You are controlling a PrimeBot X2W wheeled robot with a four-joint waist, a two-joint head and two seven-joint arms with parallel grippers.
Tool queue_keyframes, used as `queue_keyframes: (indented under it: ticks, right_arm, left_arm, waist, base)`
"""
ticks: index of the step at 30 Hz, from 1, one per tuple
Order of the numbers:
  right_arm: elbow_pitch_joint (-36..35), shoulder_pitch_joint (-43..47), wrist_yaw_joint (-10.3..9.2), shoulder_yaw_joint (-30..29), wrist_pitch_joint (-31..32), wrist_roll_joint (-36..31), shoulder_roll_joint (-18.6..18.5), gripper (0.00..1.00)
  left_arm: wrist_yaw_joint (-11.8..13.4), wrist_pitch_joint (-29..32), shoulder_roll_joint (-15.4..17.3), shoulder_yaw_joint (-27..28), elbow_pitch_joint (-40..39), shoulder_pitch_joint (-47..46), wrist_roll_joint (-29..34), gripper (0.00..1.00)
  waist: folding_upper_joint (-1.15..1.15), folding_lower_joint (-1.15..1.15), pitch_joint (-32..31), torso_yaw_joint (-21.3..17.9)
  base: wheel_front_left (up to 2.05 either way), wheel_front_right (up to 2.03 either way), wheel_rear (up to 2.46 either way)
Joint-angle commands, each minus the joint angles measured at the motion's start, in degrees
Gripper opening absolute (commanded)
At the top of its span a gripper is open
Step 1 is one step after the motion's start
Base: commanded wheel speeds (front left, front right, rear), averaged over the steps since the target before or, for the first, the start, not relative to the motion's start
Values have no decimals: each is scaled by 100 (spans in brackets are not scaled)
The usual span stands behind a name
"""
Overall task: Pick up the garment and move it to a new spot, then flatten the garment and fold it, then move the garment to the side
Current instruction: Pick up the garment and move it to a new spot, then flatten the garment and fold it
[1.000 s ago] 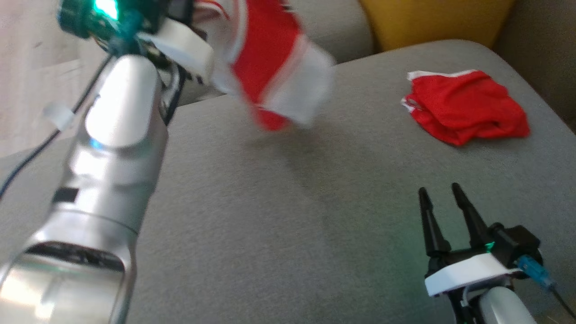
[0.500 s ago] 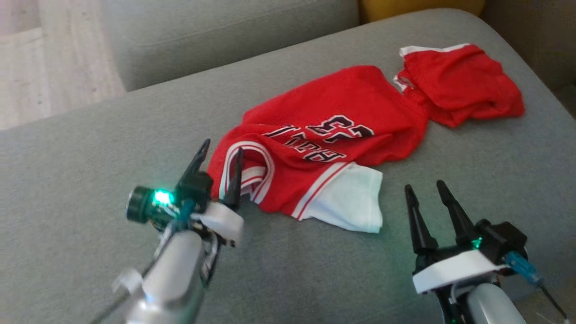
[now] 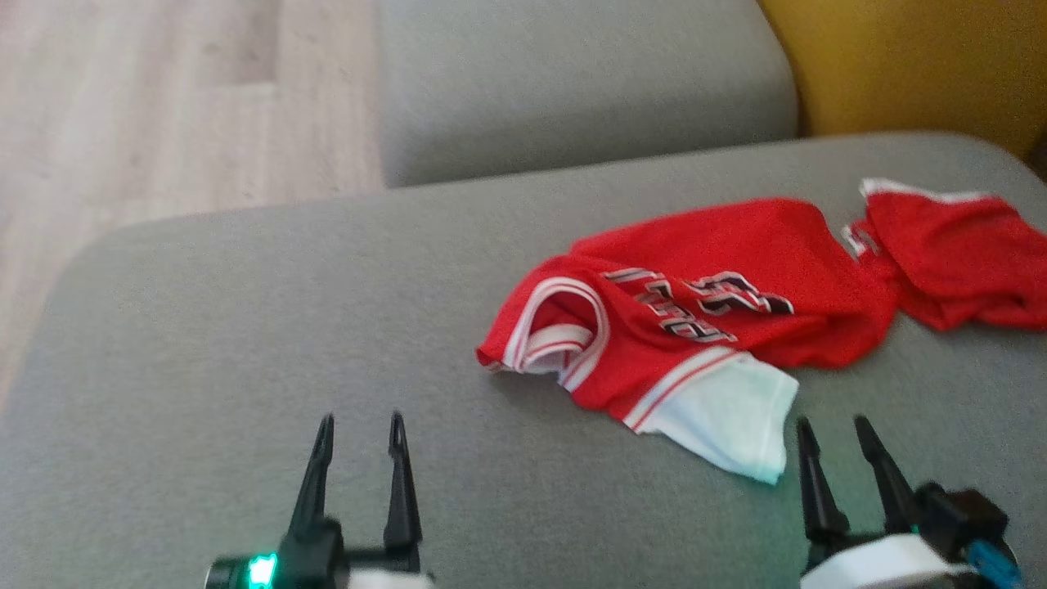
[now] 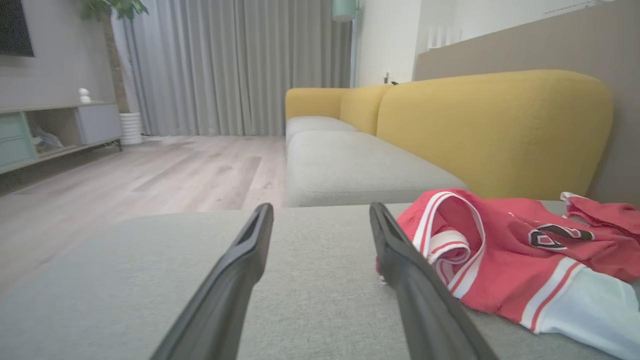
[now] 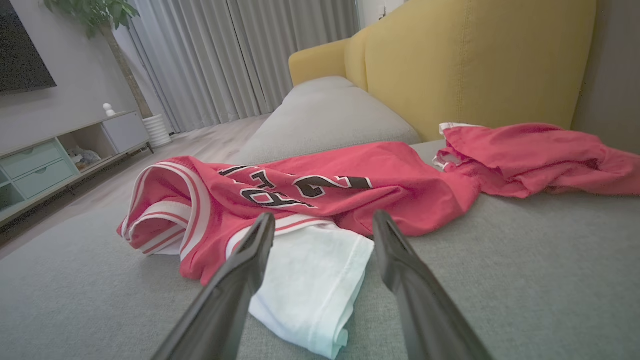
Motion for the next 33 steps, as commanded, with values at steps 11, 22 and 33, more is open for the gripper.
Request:
queue_keyframes:
  ticks: [11,22,33]
  right_arm:
    - [-432,700,39,-132,-62,-385,88,100]
    - [-410,760,39,-34,-62,-397,115,100]
    - [-427,781,39,-61,-62,-398,121,100]
  left_arm:
    - [-58,-54,6,500,-308,720,627,100]
    - [-230,-54,1,600,15,791,676,100]
    - [-205,-54,-1,537,-14,769,617,100]
  waist:
    - [0,1,-754,632]
    - [0,1,-800,532]
    - [0,1,-814,463]
  base:
    - [0,0,0]
    - [0,0,0]
    - [0,0,0]
